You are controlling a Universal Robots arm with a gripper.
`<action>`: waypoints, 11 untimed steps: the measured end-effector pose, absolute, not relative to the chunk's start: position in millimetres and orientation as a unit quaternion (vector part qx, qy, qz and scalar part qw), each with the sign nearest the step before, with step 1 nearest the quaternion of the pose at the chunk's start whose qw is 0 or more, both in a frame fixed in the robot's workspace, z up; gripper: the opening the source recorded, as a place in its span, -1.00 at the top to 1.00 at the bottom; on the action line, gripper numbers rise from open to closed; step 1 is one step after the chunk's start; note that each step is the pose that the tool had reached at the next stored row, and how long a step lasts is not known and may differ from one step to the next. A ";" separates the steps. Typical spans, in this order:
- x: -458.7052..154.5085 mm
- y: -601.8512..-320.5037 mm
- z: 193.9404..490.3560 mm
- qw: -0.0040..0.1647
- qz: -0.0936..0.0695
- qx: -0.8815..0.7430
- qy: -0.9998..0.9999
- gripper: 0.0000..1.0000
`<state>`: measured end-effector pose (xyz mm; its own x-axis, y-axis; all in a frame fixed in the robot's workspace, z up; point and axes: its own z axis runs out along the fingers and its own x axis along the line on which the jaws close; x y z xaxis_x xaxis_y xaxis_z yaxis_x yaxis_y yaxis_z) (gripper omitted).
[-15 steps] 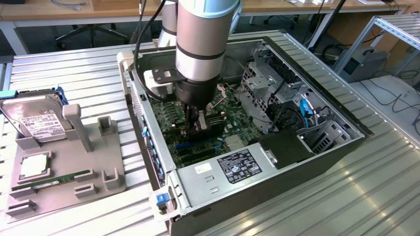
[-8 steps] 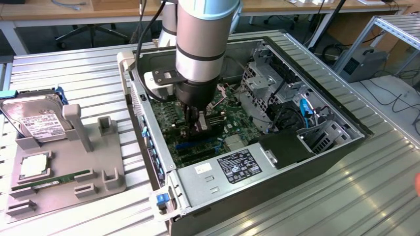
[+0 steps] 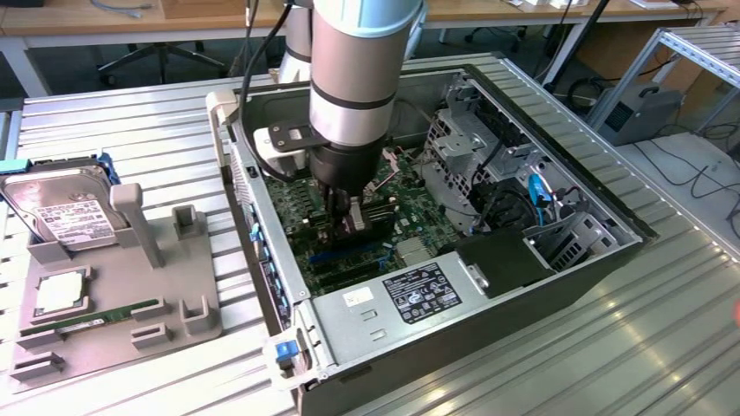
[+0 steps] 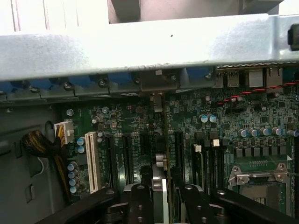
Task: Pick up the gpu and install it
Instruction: 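Insert the gpu into the slot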
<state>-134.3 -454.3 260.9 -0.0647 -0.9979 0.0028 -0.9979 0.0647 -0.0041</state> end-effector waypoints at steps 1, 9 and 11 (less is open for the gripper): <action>-134.3 -454.3 260.7 0.000 -0.002 -0.684 0.730 0.45; -134.3 -454.3 260.6 0.000 -0.002 -0.684 0.730 0.45; -134.3 -454.3 260.6 0.001 -0.002 -0.684 0.730 0.45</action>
